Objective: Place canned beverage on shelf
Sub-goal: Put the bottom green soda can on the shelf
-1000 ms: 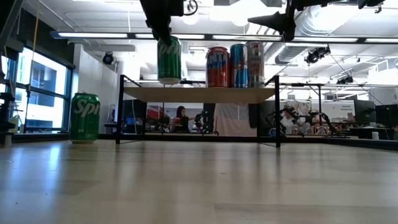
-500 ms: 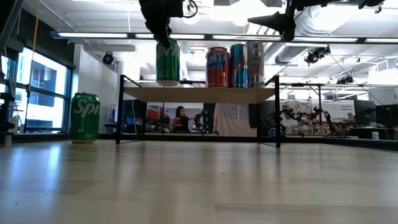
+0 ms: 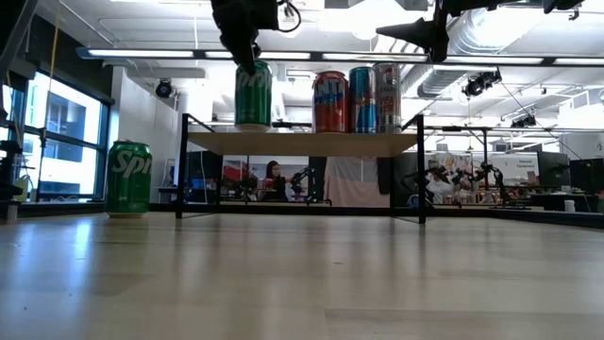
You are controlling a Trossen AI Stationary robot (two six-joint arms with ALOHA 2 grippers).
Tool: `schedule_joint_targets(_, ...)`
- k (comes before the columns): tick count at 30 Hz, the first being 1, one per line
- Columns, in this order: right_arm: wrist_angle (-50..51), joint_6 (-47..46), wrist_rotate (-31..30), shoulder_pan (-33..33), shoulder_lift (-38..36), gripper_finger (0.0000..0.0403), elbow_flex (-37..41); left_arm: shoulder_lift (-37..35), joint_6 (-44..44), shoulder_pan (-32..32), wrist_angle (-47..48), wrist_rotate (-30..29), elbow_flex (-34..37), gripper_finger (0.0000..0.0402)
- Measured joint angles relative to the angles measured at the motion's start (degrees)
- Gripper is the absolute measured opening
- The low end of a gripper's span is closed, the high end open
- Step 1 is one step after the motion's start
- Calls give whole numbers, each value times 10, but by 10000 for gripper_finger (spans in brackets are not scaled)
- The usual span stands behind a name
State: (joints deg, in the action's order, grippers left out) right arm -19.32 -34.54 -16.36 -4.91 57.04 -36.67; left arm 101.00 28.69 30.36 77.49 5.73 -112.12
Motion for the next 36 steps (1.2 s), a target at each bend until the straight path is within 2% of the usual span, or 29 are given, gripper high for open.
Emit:
schedule_joint_targets(24,3,0,0,0,0,360,0,19,-28,0,-46,-17,0,223)
schedule_joint_targets(36,3,0,0,0,0,360,0,19,11,0,-42,-14,0,225)
